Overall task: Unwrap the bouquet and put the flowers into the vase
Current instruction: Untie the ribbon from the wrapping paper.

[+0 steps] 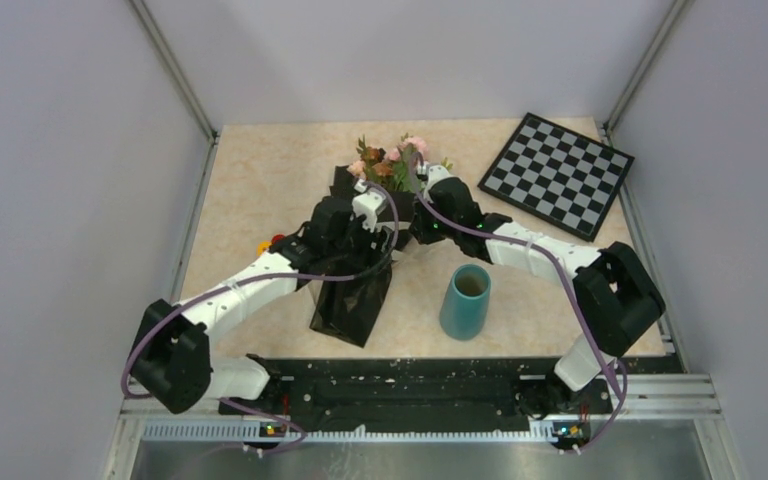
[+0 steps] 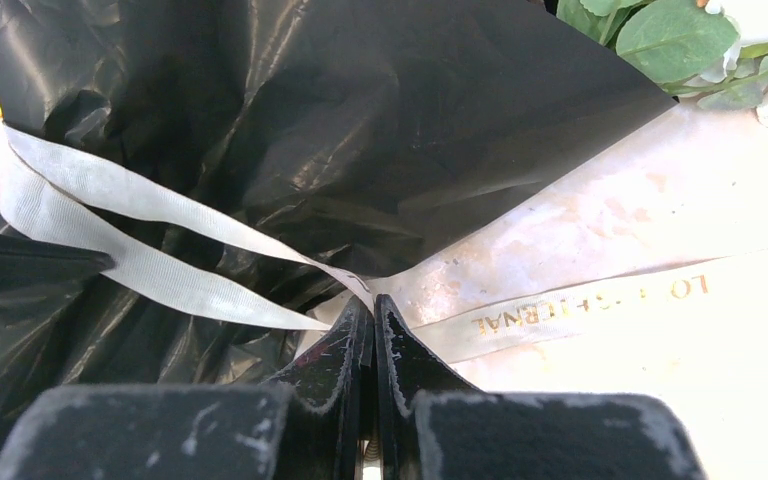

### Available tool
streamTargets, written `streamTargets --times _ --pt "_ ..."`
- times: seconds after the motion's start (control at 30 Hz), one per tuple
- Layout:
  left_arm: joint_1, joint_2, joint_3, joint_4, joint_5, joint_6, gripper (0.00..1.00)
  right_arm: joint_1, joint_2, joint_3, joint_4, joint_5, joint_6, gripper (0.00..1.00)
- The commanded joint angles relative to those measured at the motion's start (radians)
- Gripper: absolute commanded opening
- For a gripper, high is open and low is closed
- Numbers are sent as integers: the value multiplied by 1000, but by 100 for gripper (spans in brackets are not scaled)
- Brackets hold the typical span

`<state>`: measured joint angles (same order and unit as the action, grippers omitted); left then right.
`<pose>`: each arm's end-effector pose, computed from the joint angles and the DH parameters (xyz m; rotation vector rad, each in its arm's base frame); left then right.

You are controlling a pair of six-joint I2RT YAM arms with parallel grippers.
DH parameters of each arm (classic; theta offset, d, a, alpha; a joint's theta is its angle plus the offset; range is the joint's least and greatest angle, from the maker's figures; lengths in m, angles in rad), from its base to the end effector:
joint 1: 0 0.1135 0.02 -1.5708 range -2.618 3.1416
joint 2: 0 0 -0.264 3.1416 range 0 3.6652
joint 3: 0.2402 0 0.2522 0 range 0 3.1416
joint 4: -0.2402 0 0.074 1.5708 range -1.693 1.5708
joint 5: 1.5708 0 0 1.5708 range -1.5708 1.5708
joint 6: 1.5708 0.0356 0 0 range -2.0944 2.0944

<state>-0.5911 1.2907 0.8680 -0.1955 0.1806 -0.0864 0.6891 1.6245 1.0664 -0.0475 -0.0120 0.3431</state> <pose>0.2321 -0.1635 0.2583 0.6591 2.1380 -0.5740 0.2805 0.2317 0.2359 -0.3925 2.2051 0.5908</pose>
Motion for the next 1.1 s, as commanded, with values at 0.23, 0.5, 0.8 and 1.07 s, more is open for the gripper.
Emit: streamTargets --times 0.23,0.5,0.8,1.07 --pt "-55 115 68 33 -169 177 82 -28 -48 -13 41 -64 30 1" --pt "-71 168 83 30 -231 219 86 -38 -43 -17 41 -77 32 1" --pt "-80 179 83 51 -301 194 62 -42 -44 -20 41 -77 33 1" --pt "-82 145 55 101 -290 154 45 -42 -44 -24 41 -75 37 1"
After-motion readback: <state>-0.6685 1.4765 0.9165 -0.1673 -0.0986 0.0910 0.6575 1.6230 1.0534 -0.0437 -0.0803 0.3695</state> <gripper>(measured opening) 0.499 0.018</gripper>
